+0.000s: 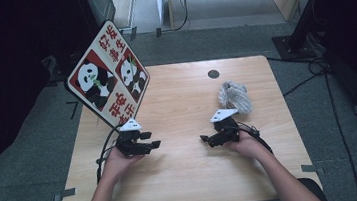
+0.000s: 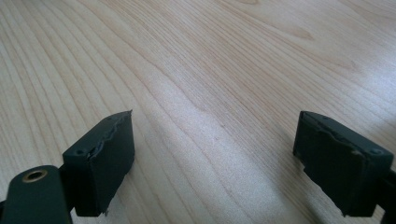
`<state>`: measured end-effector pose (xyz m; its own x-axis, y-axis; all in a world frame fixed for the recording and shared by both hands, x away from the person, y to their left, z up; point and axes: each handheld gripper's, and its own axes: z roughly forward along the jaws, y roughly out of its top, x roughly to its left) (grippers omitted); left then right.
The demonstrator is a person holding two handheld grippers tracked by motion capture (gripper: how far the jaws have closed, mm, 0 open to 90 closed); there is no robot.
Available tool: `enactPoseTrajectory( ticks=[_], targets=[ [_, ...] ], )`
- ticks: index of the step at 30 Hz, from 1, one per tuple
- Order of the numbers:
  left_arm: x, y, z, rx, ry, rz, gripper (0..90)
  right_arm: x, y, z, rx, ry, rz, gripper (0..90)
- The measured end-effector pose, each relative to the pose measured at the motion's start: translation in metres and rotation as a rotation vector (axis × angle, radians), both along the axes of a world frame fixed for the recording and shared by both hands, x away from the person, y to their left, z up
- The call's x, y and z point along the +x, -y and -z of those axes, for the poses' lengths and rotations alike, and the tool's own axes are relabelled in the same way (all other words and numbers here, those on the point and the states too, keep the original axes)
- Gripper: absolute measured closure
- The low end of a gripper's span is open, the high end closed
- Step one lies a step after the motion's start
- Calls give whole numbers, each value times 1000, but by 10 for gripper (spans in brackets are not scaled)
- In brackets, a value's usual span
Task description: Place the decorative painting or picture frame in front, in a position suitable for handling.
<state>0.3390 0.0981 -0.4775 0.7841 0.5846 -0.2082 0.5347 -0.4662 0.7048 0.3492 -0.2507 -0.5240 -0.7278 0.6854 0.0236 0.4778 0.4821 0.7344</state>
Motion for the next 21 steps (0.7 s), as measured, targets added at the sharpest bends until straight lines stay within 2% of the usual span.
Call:
enactPoseTrajectory(
  ticks=[2,5,7,10,16,21],
  targets=[
    [-1,-2,-1,-2,-1,1,409,0,0,0,0,0,0,127],
    [-2,-4,-2,18,10,7,415,0,0,0,0,0,0,127],
    [-2,-6,-2,21,13,7,445,0,0,0,0,0,0,127],
    [-1,-9,-2,16,0,7,446,0,0,0,0,0,0,127],
    [0,-17,-4,15,3,-6,442,0,0,0,0,0,0,127],
    [1,-25,-4,24,-12,-30,435,0,0,0,0,0,0,127]
  ],
)
